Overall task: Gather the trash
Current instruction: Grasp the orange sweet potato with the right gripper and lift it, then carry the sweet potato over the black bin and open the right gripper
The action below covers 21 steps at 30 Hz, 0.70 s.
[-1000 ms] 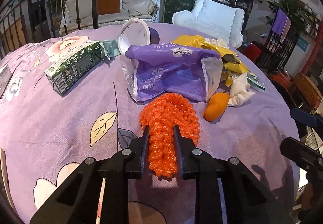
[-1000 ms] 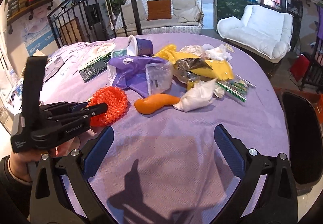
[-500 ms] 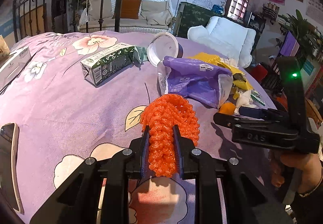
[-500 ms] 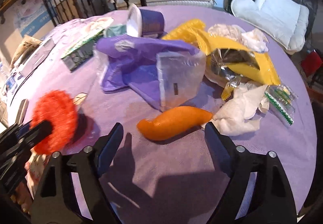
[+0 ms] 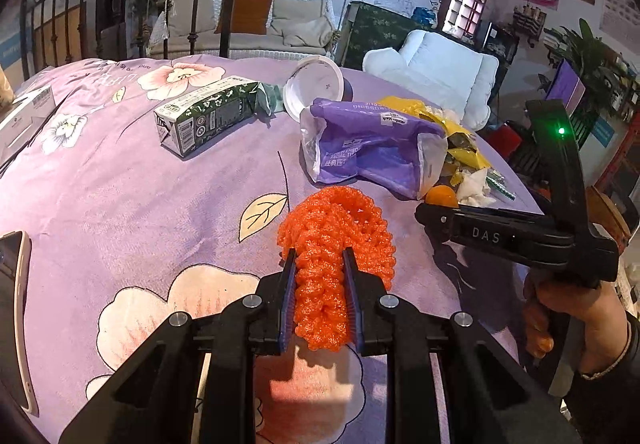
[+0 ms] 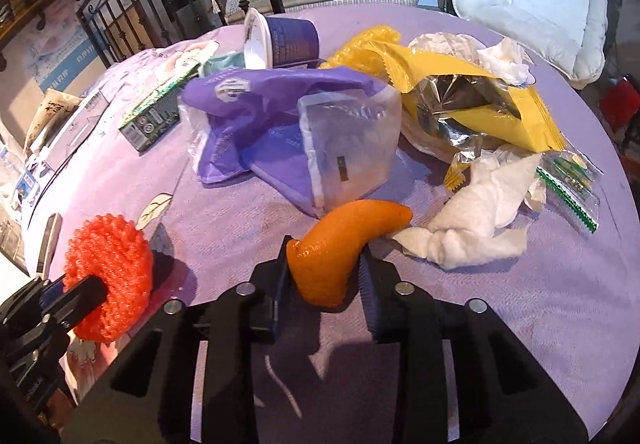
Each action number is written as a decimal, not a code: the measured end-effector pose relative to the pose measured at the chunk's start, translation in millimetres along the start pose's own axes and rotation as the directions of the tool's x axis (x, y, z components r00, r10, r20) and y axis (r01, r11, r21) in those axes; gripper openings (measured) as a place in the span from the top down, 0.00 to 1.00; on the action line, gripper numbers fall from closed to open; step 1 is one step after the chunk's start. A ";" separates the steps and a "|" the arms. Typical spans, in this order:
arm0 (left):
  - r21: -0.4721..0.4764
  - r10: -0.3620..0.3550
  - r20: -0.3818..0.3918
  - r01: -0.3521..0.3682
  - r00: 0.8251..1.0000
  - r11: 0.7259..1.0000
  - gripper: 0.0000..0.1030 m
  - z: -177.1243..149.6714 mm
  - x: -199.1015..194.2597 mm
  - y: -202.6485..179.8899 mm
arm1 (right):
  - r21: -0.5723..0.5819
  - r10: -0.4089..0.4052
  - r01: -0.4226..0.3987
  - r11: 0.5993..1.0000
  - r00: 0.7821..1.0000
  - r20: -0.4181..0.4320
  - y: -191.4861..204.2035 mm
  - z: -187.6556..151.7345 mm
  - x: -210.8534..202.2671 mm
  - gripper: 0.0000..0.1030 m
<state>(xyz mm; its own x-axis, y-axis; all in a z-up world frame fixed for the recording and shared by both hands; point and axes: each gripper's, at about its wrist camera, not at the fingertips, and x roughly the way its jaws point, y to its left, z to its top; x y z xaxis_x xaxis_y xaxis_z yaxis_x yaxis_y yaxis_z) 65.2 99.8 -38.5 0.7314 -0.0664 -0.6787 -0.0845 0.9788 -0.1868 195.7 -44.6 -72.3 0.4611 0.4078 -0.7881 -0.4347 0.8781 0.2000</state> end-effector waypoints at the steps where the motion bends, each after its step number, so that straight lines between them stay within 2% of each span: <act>1: 0.001 -0.001 0.001 0.001 1.000 1.000 0.78 -1.0 -1.0 -0.2 | -0.006 0.004 -0.004 1.000 1.000 0.008 1.0 -2.5 -4.6 0.72; 8: 0.031 -0.012 0.012 0.011 1.000 0.999 0.78 -6.2 -9.1 -9.5 | 0.008 0.114 -0.115 0.993 0.990 0.086 -4.1 -34.1 -48.7 0.72; 12: 0.057 -0.056 0.008 0.055 0.998 0.997 0.78 -8.1 -10.2 -24.9 | 0.022 0.154 -0.159 0.987 0.977 0.145 -16.7 -57.6 -80.6 0.72; 15: 0.093 -0.099 0.008 0.098 0.995 0.991 0.78 -9.0 -10.8 -45.4 | 0.007 0.130 -0.134 0.991 0.972 0.196 -23.3 -71.6 -102.2 0.72; 21: 0.193 -0.206 -0.008 0.203 0.979 0.960 0.78 -7.2 -8.2 -96.4 | 0.084 -0.014 -0.011 0.996 0.955 0.297 -66.6 -99.1 -142.3 0.72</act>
<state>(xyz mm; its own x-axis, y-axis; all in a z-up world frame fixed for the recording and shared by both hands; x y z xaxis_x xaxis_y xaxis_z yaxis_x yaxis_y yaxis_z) 62.4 4.6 -20.0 0.7275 -0.2680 -0.6316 0.1981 0.9634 -0.1806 82.4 -185.9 -31.2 0.6762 0.4515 -0.5821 -0.3738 0.8912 0.2570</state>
